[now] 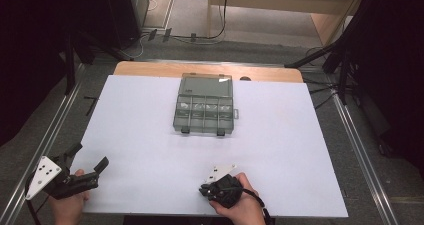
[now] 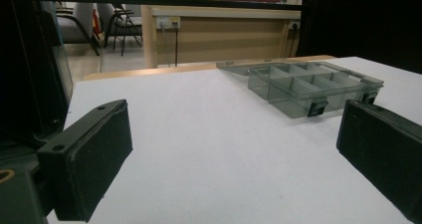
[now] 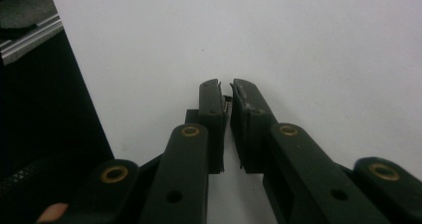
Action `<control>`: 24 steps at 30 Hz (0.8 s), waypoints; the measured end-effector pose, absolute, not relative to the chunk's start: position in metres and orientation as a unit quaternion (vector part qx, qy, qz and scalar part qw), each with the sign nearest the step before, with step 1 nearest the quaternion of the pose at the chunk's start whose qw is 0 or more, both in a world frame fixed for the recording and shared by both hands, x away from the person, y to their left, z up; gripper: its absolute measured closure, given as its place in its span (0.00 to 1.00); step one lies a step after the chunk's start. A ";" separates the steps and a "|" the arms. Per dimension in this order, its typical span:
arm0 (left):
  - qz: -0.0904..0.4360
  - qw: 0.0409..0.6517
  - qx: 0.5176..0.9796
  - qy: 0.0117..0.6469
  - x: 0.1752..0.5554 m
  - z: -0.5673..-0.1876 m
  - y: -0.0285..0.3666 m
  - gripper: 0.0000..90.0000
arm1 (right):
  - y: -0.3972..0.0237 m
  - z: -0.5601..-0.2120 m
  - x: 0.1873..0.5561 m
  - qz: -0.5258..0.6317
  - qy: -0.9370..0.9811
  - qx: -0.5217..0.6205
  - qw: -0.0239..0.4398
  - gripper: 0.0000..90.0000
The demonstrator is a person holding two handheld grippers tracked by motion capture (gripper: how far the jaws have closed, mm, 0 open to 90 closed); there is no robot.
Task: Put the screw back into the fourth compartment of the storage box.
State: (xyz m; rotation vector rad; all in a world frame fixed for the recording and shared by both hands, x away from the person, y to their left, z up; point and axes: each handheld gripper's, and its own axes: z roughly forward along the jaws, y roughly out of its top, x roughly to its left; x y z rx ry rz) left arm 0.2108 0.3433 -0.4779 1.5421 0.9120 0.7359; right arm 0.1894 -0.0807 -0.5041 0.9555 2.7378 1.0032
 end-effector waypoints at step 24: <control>0.312 0.565 0.658 0.388 0.210 -0.477 0.343 0.01 | -0.089 -0.486 0.197 0.354 0.882 0.309 0.028 1.00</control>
